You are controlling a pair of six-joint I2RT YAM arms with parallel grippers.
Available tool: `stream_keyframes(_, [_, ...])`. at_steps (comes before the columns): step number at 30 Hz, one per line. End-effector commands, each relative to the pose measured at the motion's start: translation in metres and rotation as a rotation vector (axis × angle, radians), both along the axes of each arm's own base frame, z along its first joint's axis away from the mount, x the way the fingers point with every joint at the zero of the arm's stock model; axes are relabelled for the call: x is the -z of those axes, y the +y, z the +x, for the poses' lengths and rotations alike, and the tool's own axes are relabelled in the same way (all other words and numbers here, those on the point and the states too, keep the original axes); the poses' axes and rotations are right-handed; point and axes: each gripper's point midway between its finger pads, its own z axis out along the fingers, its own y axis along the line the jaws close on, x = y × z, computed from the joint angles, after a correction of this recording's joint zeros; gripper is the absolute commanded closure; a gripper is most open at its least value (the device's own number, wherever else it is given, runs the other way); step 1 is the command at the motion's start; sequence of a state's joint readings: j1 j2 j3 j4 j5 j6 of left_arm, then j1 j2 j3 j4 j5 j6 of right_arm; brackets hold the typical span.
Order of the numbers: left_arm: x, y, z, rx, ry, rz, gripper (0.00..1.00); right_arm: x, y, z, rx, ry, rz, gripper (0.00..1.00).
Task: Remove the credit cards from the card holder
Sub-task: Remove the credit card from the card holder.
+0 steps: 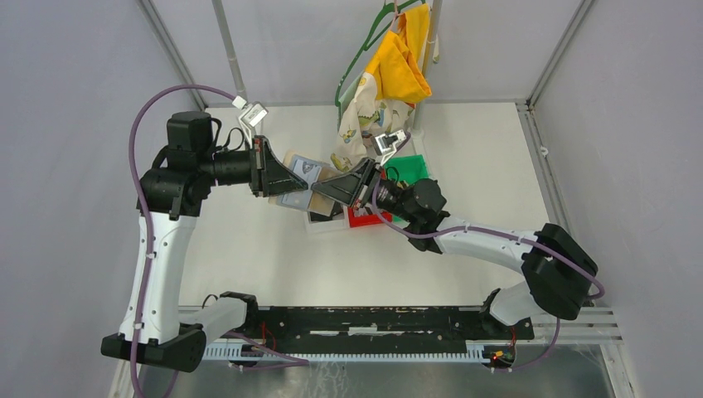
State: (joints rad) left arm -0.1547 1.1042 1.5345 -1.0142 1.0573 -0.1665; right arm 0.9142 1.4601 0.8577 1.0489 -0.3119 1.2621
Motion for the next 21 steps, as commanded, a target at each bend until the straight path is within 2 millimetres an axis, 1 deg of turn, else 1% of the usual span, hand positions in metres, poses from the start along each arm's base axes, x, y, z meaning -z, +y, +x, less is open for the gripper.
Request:
stream_keyframes(1, [-0.037, -0.011, -0.05, 0.187, 0.023, -0.134, 0.87, -0.023, -0.009, 0.009, 0.029, -0.008, 0.134, 0.98])
stream_keyframes(2, [-0.037, -0.011, -0.05, 0.188, 0.025, -0.134, 0.86, -0.021, -0.008, 0.008, 0.019, -0.004, 0.127, 1.0])
stream_keyframes(5, [-0.035, -0.012, -0.047, 0.188, 0.037, -0.132, 0.85, -0.015, -0.007, 0.009, 0.03, -0.006, 0.085, 1.0])
stream_keyframes(6, [-0.035, -0.012, -0.047, 0.191, 0.039, -0.133, 0.83, -0.015, -0.011, 0.008, 0.038, -0.01, 0.089, 1.0])
stream_keyframes(8, [-0.036, -0.012, -0.045, 0.191, 0.037, -0.133, 0.74, -0.015, -0.016, 0.009, 0.048, -0.008, 0.094, 1.0])
stream_keyframes(10, [-0.038, -0.012, -0.044, 0.189, 0.031, -0.133, 0.68, -0.013, -0.019, 0.008, 0.053, -0.007, 0.095, 1.0])
stream_keyframes(13, [-0.041, -0.012, -0.045, 0.194, 0.03, -0.14, 0.66, -0.009, -0.02, 0.008, 0.05, 0.002, 0.091, 1.0])
stream_keyframes(15, [-0.043, -0.013, -0.046, 0.205, 0.037, -0.149, 0.71, -0.005, -0.02, 0.008, 0.049, 0.013, 0.084, 1.0])
stream_keyframes(19, [-0.044, -0.014, -0.046, 0.211, 0.046, -0.157, 0.89, -0.001, -0.021, 0.009, 0.063, 0.02, 0.063, 1.0])
stream_keyframes(21, [-0.045, -0.014, -0.046, 0.209, 0.044, -0.158, 0.9, -0.001, -0.022, 0.008, 0.068, 0.012, 0.058, 1.0])
